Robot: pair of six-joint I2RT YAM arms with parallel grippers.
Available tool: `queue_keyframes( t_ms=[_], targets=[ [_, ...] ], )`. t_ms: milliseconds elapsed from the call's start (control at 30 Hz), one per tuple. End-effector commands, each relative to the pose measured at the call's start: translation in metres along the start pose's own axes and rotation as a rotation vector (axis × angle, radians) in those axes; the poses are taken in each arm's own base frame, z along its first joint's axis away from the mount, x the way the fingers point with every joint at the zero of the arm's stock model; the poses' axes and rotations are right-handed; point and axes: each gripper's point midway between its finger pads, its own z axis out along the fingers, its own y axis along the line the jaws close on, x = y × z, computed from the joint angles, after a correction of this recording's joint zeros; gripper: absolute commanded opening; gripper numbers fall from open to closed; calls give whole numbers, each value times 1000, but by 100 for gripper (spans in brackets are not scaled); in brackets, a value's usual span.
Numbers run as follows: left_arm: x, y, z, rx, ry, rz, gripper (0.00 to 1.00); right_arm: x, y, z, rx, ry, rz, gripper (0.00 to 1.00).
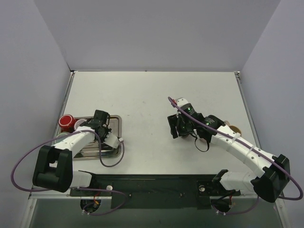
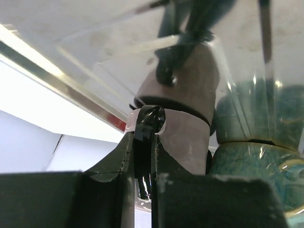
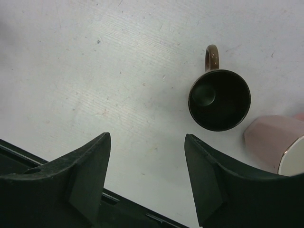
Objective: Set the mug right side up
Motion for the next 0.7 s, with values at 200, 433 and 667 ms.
queue_keyframes(
  t_ms=[200, 433, 667],
  targets=[
    [-75, 143, -192, -274, -849, -743, 0, -49, 18, -78, -133, -303, 33, 60],
    [-108, 173, -329, -169, -1448, -1099, 0, -106, 94, -151, -605, -689, 77, 89],
    [-128, 167, -383, 85, -1715, -1108, 0, -129, 140, -167, -837, -734, 121, 89]
  ],
)
